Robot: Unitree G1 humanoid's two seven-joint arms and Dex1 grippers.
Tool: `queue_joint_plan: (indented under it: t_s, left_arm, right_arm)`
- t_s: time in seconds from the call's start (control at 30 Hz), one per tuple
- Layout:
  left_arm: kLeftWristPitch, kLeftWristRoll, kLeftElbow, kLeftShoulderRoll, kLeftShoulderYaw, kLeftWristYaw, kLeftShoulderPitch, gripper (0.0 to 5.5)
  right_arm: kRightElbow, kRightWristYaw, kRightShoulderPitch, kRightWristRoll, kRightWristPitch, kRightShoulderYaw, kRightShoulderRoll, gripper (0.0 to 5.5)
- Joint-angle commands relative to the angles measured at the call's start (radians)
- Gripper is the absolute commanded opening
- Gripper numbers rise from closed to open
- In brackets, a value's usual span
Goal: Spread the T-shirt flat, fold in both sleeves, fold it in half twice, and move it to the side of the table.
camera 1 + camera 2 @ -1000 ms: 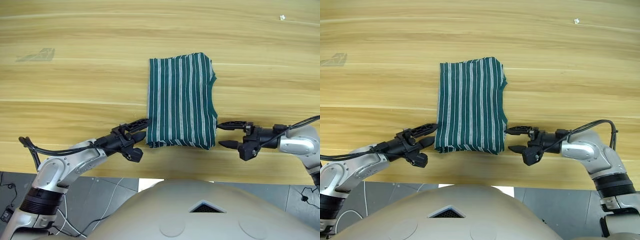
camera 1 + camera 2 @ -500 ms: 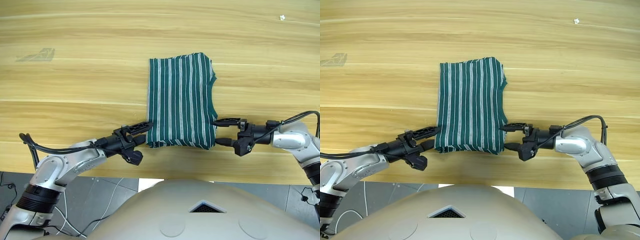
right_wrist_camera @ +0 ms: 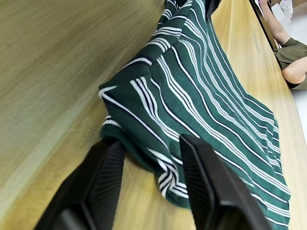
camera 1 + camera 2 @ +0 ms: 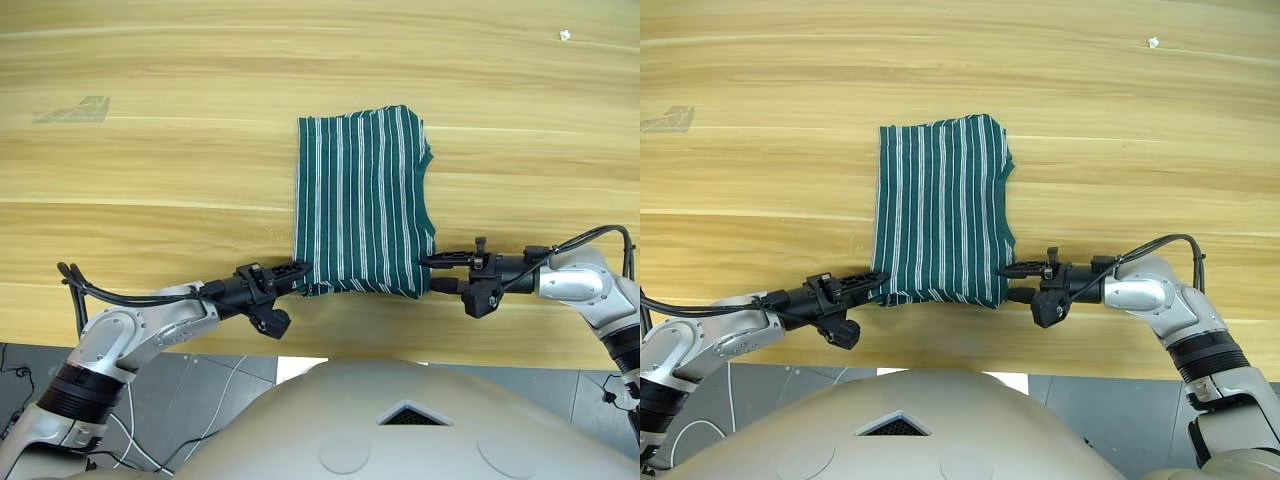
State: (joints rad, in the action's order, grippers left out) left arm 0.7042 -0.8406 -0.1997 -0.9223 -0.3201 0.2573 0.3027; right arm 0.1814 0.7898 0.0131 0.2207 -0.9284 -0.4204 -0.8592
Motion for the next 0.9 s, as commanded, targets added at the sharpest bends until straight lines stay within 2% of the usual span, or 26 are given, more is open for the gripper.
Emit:
queue_joint_plan:
  t_s: [0.03, 0.2, 0.27, 0.33, 0.47, 0.67, 0.8, 0.9]
  left_arm:
    - [-0.005, -0.054, 0.045, -0.034, -0.032, 0.058, 0.028, 0.78]
    - [-0.007, -0.050, 0.045, -0.038, -0.035, 0.057, 0.025, 0.20]
    - [-0.007, -0.041, 0.047, -0.040, -0.033, 0.058, 0.027, 0.18]
    - [-0.012, -0.010, 0.043, -0.043, -0.027, 0.069, 0.034, 0.18]
    - [-0.141, 0.368, -0.060, -0.067, 0.000, 0.251, 0.093, 0.16]
    - [-0.423, 0.959, -0.295, -0.183, 0.142, 0.518, 0.197, 0.16]
    - [-0.493, 1.156, -0.399, -0.240, 0.285, 0.628, 0.282, 0.16]
    - [-0.530, 1.229, -0.461, -0.238, 0.369, 0.681, 0.327, 0.16]
  right_arm:
    - [0.002, 0.005, -0.009, 0.014, 0.015, -0.003, 0.004, 1.22]
    - [0.004, 0.010, 0.000, 0.004, 0.028, -0.015, 0.008, 0.23]
    - [-0.002, 0.012, 0.004, -0.001, 0.036, -0.021, 0.012, 0.00]
    - [-0.004, 0.018, 0.008, -0.016, 0.045, -0.027, 0.013, 0.00]
    - [-0.057, 0.100, 0.029, -0.222, 0.162, -0.030, 0.011, 0.00]
    - [-0.255, 0.301, 0.050, -0.710, 0.571, 0.078, -0.075, 0.00]
    - [-0.381, 0.396, 0.082, -0.928, 0.805, 0.182, -0.138, 0.00]
    - [-0.454, 0.458, 0.145, -0.992, 0.903, 0.249, -0.178, 0.00]
